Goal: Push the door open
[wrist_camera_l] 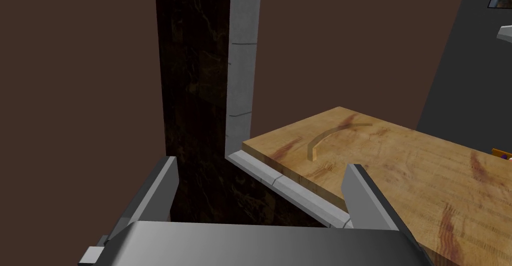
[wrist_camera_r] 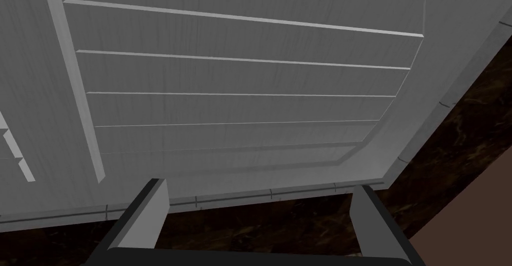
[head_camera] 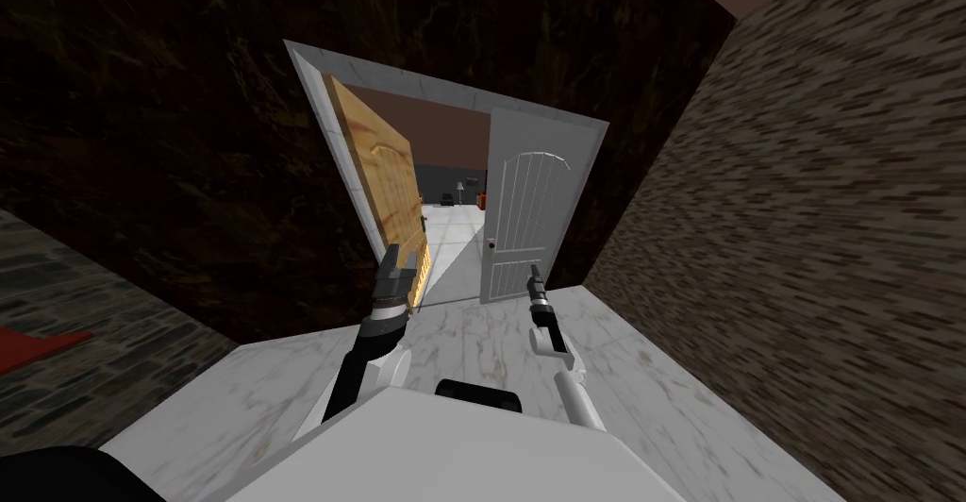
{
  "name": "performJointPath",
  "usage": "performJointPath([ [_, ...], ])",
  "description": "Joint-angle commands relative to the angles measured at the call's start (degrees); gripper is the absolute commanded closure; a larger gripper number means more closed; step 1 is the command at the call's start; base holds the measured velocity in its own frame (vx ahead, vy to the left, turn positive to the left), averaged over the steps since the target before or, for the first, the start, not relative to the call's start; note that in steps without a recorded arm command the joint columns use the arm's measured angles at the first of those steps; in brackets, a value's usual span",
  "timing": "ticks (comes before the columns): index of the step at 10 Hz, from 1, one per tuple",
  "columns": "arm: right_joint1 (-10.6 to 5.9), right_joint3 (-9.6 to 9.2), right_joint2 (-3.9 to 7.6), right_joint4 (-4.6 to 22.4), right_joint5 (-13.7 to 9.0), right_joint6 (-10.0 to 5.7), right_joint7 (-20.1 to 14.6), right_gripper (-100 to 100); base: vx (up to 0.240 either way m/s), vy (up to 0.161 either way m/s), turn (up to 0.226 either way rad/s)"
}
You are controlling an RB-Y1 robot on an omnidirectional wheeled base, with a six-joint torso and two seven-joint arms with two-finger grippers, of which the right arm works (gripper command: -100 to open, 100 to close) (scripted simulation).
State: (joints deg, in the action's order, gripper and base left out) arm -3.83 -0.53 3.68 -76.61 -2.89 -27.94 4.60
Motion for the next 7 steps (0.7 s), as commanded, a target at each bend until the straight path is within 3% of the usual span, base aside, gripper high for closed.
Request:
performJointPath([
  [1,-0.85,0.05,0.02,2.27,-0.02,-0.20,-0.18,-100,0.051,-0.011,0.042],
  [2,-2.67,0.17,-0.06,4.24,-0.04,-0.30,-0.44,-100,0.056,-0.015,0.065],
  [3,-2.67,0.17,-0.06,5.19,-0.04,-0.30,-0.44,-100,0.046,-0.010,0.041],
  [4,-4.44,0.28,-0.18,7.37,-0.05,-0.40,-0.70,-100,0.051,-0.010,0.071],
  [5,-4.44,0.28,-0.18,8.02,-0.05,-0.40,-0.70,-100,0.041,-0.009,0.040],
  [6,-6.20,0.40,-0.30,9.92,-0.07,-0.51,-0.96,-100,0.046,-0.007,0.063],
  [7,-6.20,0.40,-0.30,10.85,-0.07,-0.51,-0.96,-100,0.044,-0.006,0.041],
])
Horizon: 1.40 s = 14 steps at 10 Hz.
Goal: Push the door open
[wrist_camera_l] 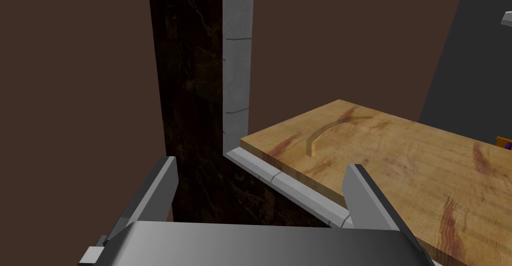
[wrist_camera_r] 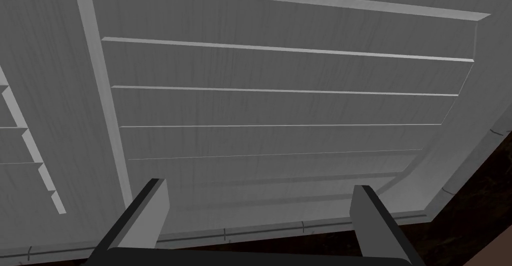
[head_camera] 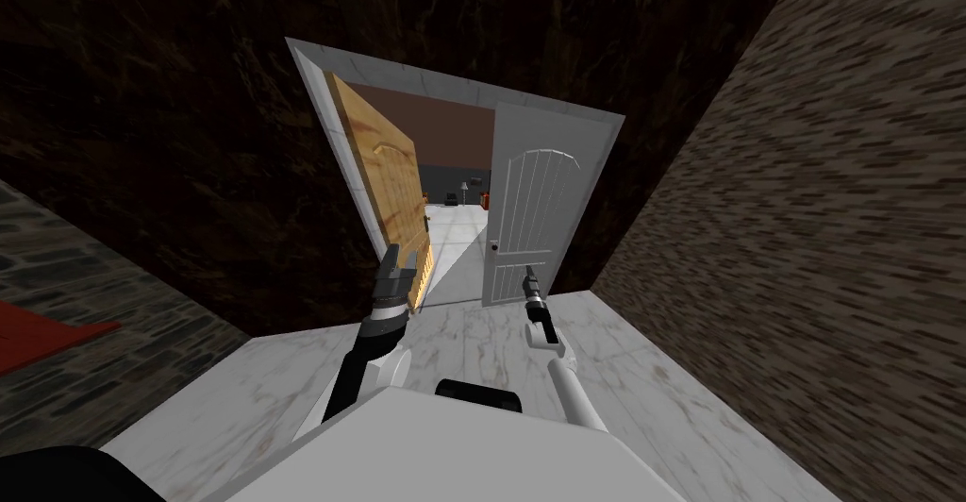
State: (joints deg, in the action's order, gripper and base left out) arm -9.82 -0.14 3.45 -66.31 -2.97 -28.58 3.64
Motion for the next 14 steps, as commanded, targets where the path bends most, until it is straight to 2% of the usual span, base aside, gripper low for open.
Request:
performJointPath([
  [1,-1.97,0.13,-0.18,2.86,-0.01,0.03,-0.26,-100,0.054,-0.011,0.072],
  [2,-1.97,0.13,-0.18,3.37,-0.01,0.03,-0.26,-100,0.048,-0.009,0.037],
  [3,-3.64,0.24,-0.33,5.41,-0.03,-0.07,-0.51,-100,0.054,-0.008,0.051],
  [4,-3.64,0.24,-0.33,6.05,-0.03,-0.07,-0.51,-100,0.045,-0.008,0.038],
  [5,-5.30,0.35,-0.49,8.10,-0.04,-0.16,-0.75,-100,0.052,-0.012,0.065],
  [6,-5.30,0.35,-0.49,8.71,-0.04,-0.16,-0.75,-100,0.043,-0.011,0.041],
  [7,-6.96,0.46,-0.64,10.72,-0.06,-0.26,-1.00,-100,0.050,-0.010,0.057],
  [8,-6.96,0.46,-0.64,11.37,-0.06,-0.26,-1.00,-100,0.042,-0.010,0.038],
  [10,-10.00,0.67,-1.00,15.15,-0.09,-0.43,-1.45,-100,0.062,-0.005,0.077],
  [11,-10.00,0.67,-1.00,16.25,-0.09,-0.43,-1.45,-100,0.060,-0.015,0.030],
  [12,-10.00,0.67,-1.00,16.25,-0.09,-0.43,-1.45,-100,0.025,-0.012,-0.005],
  [14,-12.87,0.86,-1.37,20.58,-0.12,-0.60,-1.87,-100,0.051,-0.013,0.072],
])
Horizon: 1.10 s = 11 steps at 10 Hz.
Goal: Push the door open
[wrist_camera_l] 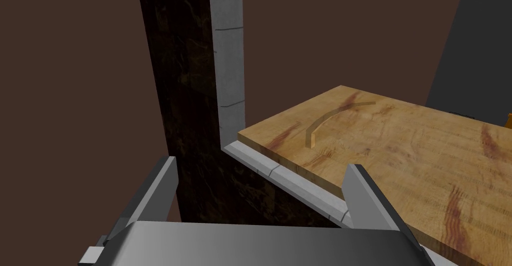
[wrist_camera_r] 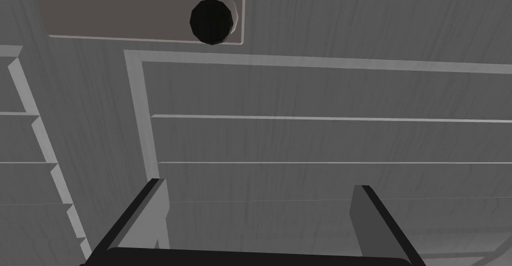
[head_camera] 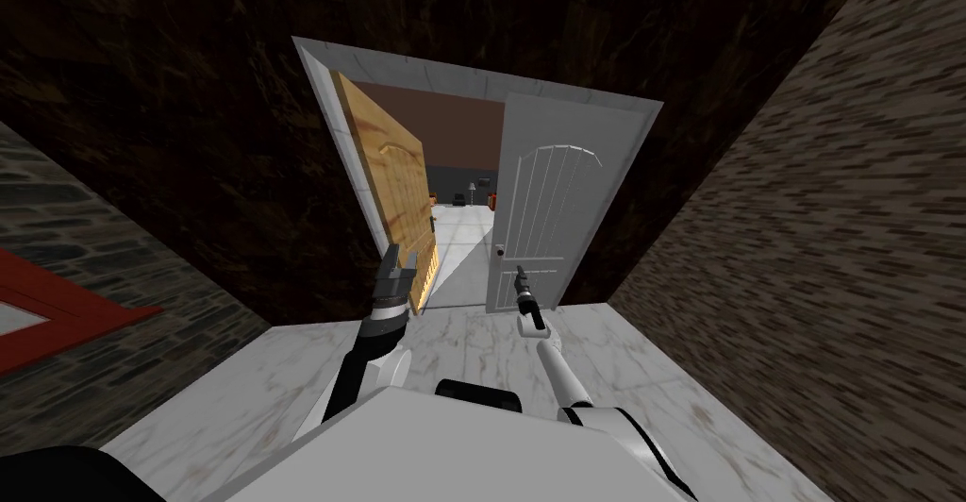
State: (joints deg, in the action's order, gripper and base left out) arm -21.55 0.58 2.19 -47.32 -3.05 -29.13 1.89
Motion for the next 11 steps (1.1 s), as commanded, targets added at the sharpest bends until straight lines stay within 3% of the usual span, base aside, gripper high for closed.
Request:
performJointPath([
  [1,-1.15,0.13,-0.12,1.87,-0.03,-0.06,-0.13,-100,0.054,-0.017,0.033],
  [3,-3.73,0.30,-0.51,5.59,-0.06,-0.21,-0.51,-100,0.064,-0.019,0.063],
  [4,-3.73,0.30,-0.51,6.01,-0.06,-0.21,-0.51,-100,0.056,-0.018,0.033],
  [8,-7.83,0.57,-1.24,12.59,-0.10,-0.44,-1.11,-100,0.059,-0.018,0.056],
  [11,-9.26,0.67,-1.54,14.88,-0.12,-0.53,-1.32,-100,0.047,-0.015,0.028],
])
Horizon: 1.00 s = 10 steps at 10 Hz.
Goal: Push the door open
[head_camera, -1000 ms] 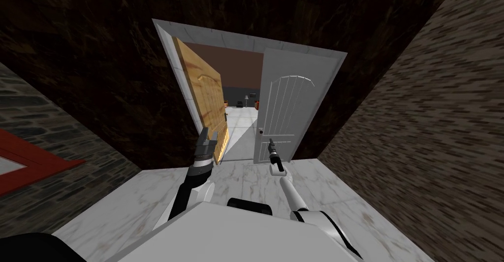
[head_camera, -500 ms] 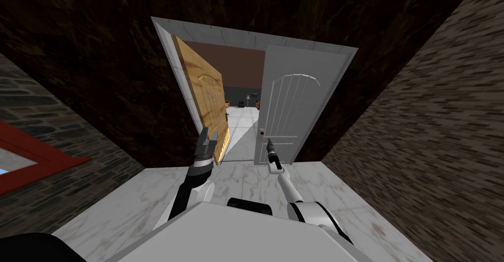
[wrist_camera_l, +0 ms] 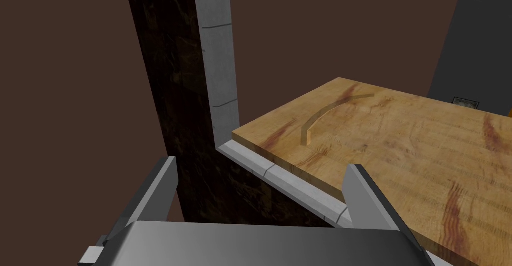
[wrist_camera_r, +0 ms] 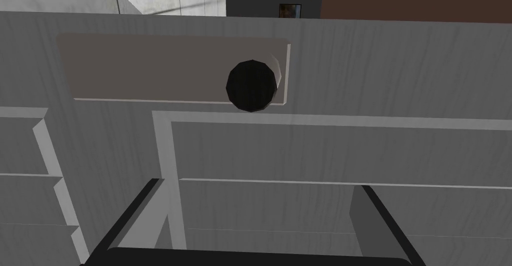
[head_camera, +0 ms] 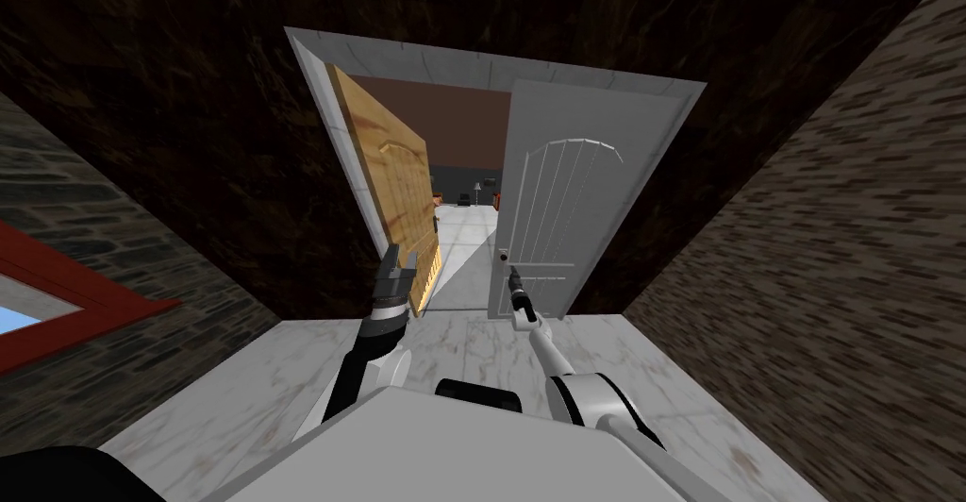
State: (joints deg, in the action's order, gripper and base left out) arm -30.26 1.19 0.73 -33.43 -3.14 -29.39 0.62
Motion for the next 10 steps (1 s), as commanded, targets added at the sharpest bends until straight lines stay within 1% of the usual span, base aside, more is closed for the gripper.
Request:
performJointPath([
  [1,-1.15,0.10,-0.21,1.95,-0.03,-0.30,-0.14,-100,0.039,-0.018,0.036],
  [2,-1.86,0.15,-0.38,3.09,-0.04,-0.34,-0.24,-100,0.046,-0.017,0.042],
  [3,-1.65,0.21,-0.33,2.60,-0.07,-0.32,-0.08,-100,0.021,-0.007,0.010],
  [4,-1.70,0.35,0.75,2.79,-0.12,-0.41,-0.06,-100,0.114,0.008,0.025],
  [5,-1.70,0.35,0.75,2.79,-0.12,-0.41,-0.06,-100,0.128,0.019,0.012],
  [6,-1.67,0.46,1.31,2.83,-0.17,-0.47,-0.03,-100,0.162,0.037,0.022],
  [7,-1.65,0.55,1.56,2.87,-0.20,-0.51,-0.01,-100,0.186,0.030,0.021],
  [8,-1.63,0.64,1.66,2.91,-0.24,-0.55,0.01,-100,0.175,0.032,0.027],
  [10,-1.59,0.81,1.44,2.99,-0.31,-0.64,0.06,-100,0.208,0.023,0.023],
])
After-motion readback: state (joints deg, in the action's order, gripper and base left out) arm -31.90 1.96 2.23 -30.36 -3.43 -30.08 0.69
